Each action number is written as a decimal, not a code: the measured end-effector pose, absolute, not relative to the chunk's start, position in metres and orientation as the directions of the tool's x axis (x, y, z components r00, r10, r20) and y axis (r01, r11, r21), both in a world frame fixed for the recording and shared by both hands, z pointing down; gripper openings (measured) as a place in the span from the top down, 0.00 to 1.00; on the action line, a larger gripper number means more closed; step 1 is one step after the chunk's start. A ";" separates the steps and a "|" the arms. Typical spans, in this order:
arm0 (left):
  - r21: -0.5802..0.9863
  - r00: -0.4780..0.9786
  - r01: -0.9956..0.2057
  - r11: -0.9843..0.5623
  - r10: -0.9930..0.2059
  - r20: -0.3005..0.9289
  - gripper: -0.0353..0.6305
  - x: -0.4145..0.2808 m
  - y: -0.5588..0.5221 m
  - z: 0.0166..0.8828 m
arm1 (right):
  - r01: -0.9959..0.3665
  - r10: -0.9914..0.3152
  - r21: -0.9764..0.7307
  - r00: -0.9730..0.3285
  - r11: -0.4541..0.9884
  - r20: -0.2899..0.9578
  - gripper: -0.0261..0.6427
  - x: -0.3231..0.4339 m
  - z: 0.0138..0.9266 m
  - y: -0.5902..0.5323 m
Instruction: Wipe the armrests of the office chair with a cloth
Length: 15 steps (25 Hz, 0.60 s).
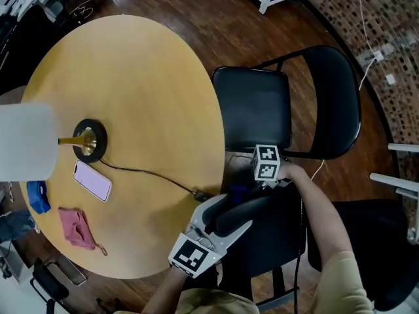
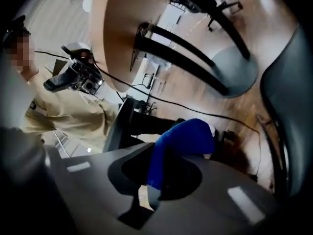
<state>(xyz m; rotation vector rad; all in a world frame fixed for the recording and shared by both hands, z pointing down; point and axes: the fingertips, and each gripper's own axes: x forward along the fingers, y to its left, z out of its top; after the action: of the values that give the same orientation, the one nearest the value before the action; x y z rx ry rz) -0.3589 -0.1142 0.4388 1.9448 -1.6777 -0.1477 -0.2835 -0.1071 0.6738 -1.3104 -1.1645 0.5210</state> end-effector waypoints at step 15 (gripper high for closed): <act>0.513 0.268 -0.852 -0.104 -0.929 0.255 0.50 -0.357 -0.129 0.435 | 0.163 0.636 -0.719 0.365 0.675 0.680 0.92 -0.249 0.872 -0.146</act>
<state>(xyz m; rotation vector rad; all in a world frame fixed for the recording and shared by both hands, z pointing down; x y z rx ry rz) -0.3571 -0.1289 0.4347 1.9713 -1.6023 -0.1758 -0.2493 -0.1462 0.8715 -0.8120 -1.1854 0.3509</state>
